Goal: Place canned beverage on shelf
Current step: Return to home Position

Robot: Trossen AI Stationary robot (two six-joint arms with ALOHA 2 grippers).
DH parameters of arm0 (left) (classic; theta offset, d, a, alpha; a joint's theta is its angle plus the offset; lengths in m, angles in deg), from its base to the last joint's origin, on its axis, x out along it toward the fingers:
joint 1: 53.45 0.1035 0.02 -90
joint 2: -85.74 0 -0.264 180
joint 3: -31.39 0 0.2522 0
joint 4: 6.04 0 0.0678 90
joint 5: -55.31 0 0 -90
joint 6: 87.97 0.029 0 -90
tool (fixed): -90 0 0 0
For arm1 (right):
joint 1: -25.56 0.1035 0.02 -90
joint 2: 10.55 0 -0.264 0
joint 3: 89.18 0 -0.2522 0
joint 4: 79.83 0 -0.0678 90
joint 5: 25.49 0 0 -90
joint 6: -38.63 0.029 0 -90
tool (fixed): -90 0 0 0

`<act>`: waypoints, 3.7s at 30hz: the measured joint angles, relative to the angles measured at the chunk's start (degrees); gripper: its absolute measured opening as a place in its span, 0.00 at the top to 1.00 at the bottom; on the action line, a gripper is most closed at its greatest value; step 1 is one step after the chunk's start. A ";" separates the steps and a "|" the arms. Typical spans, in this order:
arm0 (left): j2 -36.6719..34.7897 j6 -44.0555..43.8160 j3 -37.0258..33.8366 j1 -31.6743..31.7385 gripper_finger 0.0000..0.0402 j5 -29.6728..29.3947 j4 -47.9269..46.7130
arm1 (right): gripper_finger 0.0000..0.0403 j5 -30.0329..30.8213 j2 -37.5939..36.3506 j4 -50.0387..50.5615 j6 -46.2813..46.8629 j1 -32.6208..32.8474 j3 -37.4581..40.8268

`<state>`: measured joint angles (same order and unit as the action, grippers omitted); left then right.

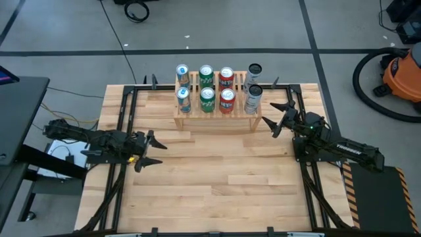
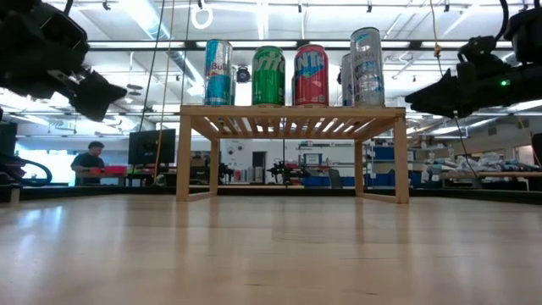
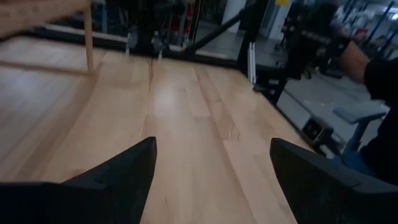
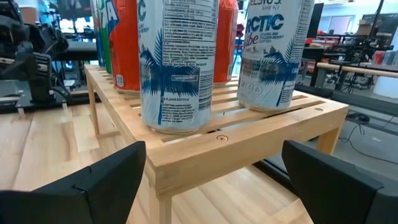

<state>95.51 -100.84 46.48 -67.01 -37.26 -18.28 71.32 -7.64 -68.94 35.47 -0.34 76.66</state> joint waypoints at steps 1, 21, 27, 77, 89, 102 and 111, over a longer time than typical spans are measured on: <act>-0.43 0.00 -0.01 0.00 0.21 -0.01 0.20 | 0.04 0.00 -0.09 -0.15 -0.02 0.01 0.00; -5.13 0.05 -0.83 5.81 0.21 0.07 1.11 | 0.04 -0.44 -2.81 -1.76 0.00 9.90 0.00; -7.54 0.06 -0.83 9.95 0.21 0.04 1.00 | 0.04 -0.46 -2.81 -1.77 0.00 16.52 0.02; -9.41 0.07 -0.92 14.14 0.21 0.07 0.85 | 0.04 -0.48 -2.66 -1.73 0.00 32.56 0.02; -9.41 0.07 -0.92 14.14 0.21 0.07 0.85 | 0.04 -0.48 -2.63 -1.73 0.00 32.56 0.02; -9.41 0.07 -0.94 14.14 0.21 0.06 0.85 | 0.04 -0.48 -2.63 -1.73 0.00 32.56 0.02; -9.41 0.09 -0.94 14.14 0.21 0.05 0.85 | 0.04 -0.48 -2.63 -1.73 0.00 32.56 0.02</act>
<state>86.10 -100.75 45.54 -52.87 -37.21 -17.43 70.84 -10.27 -70.67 35.47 32.22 76.68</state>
